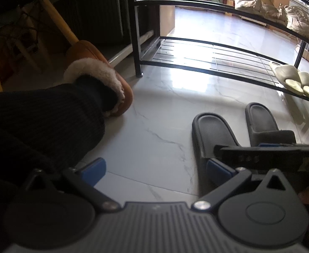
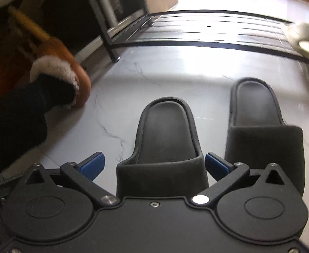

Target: Organize scattered shoes

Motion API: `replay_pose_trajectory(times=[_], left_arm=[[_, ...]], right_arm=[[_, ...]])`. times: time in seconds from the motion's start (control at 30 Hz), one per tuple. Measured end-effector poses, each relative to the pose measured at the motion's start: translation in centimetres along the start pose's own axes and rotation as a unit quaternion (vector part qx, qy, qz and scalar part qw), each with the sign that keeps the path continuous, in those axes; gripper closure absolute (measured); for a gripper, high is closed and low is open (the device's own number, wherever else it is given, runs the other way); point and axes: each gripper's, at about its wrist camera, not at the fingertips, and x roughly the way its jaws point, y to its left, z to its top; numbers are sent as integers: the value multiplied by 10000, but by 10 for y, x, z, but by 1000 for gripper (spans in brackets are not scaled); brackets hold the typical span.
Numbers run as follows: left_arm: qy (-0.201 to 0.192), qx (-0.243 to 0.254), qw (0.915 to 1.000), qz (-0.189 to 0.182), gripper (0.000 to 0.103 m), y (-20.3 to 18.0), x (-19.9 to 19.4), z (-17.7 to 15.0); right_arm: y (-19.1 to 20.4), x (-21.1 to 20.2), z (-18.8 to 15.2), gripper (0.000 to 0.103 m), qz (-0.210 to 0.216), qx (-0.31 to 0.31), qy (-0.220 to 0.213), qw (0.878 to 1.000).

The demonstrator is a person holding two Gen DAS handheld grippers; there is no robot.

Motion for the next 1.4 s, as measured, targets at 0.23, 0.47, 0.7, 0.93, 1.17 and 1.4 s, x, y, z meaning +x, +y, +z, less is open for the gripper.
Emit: replay_pose_trajectory(times=[0.23, 0.47, 0.7, 0.93, 1.17, 1.4], left_arm=[[59, -97, 9999, -14, 1, 3, 2, 0], [-7, -74, 10000, -19, 1, 5, -1, 0], [19, -54, 10000, 18, 1, 3, 0, 0], [37, -62, 10000, 50, 1, 3, 2, 0], [55, 189, 9998, 63, 1, -7, 2, -2], [153, 318, 9992, 195, 1, -12, 6, -3]], right_arm=[[20, 20, -17, 0, -555, -785, -16, 9954], [11, 10, -12, 4, -260, -523, -252, 9980], [-15, -29, 5, 3, -166, 139, -1000, 9947], [-79, -82, 16, 3, -699, 333, -1406, 9870], [-173, -91, -1, 3, -1677, 507, -937, 9801], [-229, -62, -19, 3, -1957, 974, -724, 9731]])
